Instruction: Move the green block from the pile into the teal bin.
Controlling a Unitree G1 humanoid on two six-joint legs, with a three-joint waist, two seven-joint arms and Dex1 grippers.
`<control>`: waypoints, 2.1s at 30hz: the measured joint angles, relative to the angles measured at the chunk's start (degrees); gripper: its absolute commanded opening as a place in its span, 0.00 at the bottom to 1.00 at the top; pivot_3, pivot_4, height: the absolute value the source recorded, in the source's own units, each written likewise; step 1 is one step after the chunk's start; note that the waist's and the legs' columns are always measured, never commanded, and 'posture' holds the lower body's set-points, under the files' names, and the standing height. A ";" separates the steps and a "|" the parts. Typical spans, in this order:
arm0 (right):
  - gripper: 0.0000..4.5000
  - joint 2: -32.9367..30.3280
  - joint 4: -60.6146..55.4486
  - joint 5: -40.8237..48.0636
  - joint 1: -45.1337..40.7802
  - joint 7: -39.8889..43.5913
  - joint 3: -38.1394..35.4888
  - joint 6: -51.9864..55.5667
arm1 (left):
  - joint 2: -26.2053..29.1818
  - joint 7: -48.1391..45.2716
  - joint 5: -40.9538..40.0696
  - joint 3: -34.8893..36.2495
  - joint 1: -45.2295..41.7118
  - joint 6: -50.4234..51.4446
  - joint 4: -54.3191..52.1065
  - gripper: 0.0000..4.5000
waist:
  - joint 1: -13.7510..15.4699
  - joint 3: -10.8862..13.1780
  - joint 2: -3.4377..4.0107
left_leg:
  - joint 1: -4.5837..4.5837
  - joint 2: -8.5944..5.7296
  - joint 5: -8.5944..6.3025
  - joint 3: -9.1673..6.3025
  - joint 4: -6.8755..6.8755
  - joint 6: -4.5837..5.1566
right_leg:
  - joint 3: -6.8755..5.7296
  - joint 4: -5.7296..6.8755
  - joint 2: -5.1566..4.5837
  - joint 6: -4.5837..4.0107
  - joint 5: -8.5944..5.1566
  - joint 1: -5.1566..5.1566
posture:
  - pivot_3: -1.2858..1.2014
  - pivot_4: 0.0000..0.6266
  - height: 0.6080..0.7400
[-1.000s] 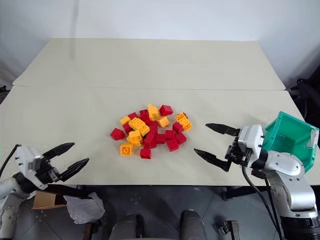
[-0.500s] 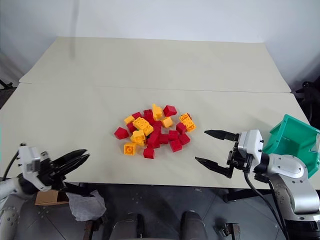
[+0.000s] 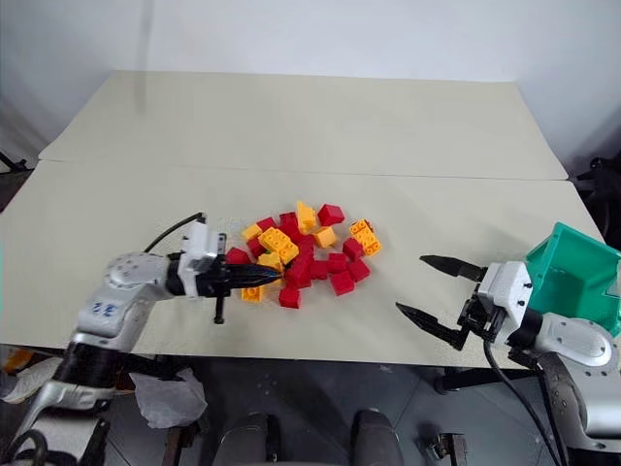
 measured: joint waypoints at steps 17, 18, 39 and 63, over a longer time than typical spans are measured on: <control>1.00 2.02 -4.54 -0.11 2.10 -5.66 -0.61 0.72 | -7.34 14.16 10.72 5.88 -16.78 -17.29 34.82 0.01 | 0.83 0.02 -0.04 | -0.04 -0.01 -0.01 0.00 0.04 0.02 | -0.04 -0.02 0.00 0.03 0.01 0.01 | 0.52 0.24 1.00; 1.00 2.02 -4.50 -0.13 2.02 -5.66 -0.60 0.72 | -7.28 12.18 10.56 5.89 -16.44 -17.75 34.32 0.01 | 0.86 0.02 -0.04 | -0.03 -0.01 -0.01 0.00 0.04 0.02 | -0.04 0.00 0.00 0.03 0.01 0.02 | 0.52 0.24 1.00; 1.00 2.15 -3.97 -0.15 0.54 -5.65 0.45 0.76 | 5.64 -6.58 6.07 5.64 0.00 -12.31 12.09 0.01 | 0.64 0.01 -0.03 | 0.00 0.05 -0.01 0.00 0.09 0.02 | -0.03 0.10 0.00 0.02 0.01 0.02 | 0.52 0.24 1.00; 1.00 1.78 0.52 -0.35 -2.25 -1.27 0.66 0.57 | 11.57 -2.37 2.48 15.72 3.48 -9.65 9.49 0.99 | 1.05 0.01 -0.05 | -0.02 0.03 -0.03 0.02 0.14 0.04 | -0.05 0.09 -0.01 0.01 0.01 0.03 | 0.52 0.24 1.00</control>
